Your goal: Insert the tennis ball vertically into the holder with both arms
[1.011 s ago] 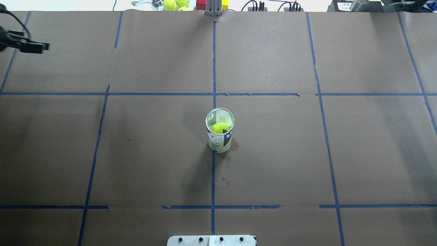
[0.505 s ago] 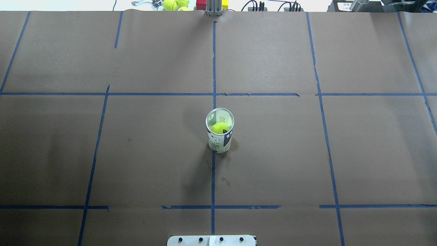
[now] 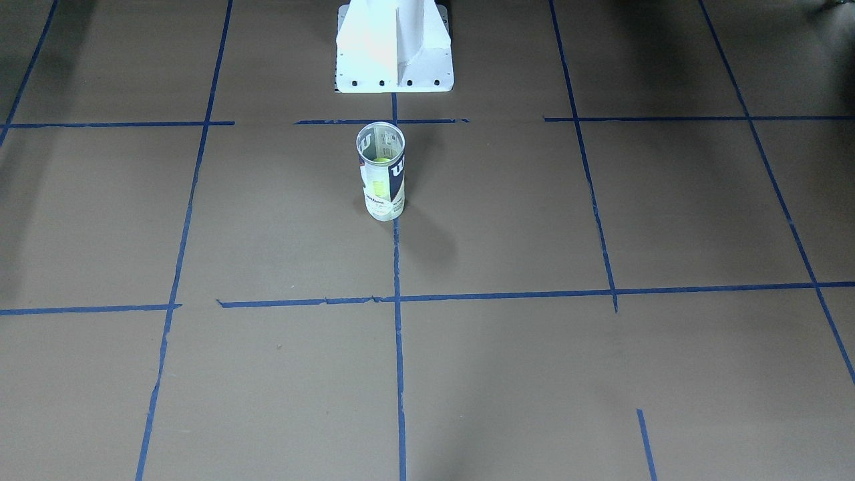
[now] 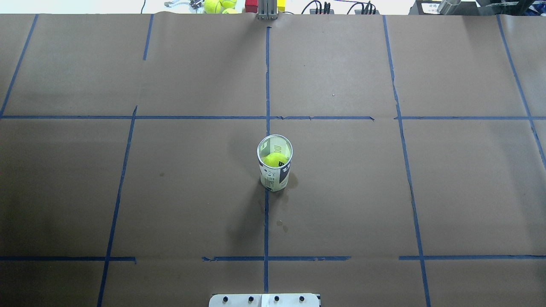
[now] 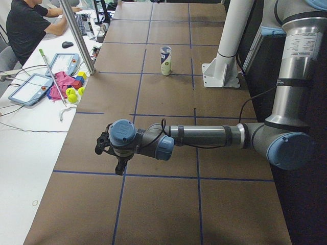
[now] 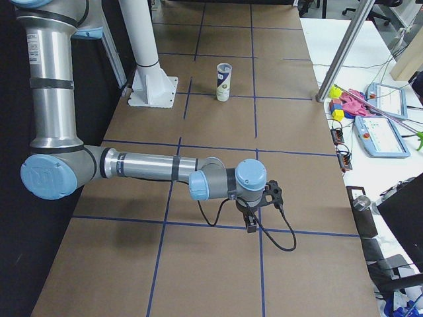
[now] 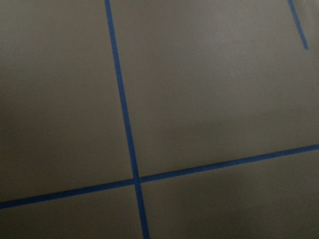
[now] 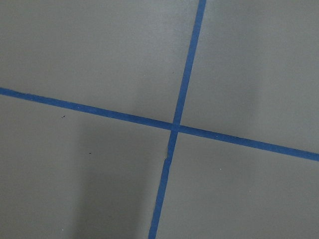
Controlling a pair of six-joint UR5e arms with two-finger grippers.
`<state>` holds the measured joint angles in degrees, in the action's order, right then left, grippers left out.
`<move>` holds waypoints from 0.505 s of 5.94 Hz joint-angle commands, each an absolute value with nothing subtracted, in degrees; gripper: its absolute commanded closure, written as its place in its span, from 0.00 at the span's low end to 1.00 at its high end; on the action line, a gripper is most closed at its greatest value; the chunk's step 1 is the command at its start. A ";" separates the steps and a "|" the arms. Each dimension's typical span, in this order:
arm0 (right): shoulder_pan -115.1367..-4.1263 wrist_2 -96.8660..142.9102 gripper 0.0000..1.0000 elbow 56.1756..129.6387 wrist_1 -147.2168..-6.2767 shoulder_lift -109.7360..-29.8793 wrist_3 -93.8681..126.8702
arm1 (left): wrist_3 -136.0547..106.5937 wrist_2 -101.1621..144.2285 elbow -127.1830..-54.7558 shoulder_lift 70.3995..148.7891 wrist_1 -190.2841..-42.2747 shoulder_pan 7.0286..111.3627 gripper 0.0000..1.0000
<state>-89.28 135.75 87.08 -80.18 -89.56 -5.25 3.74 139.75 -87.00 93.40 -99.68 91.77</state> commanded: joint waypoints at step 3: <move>-87.92 133.24 0.00 86.75 -91.39 -86.31 -6.15 | 6.07 133.86 -101.25 83.70 -82.98 92.02 0.00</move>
<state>-89.64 133.57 86.99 -89.48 -86.59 -6.02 6.00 133.99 -100.05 87.06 -78.64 92.06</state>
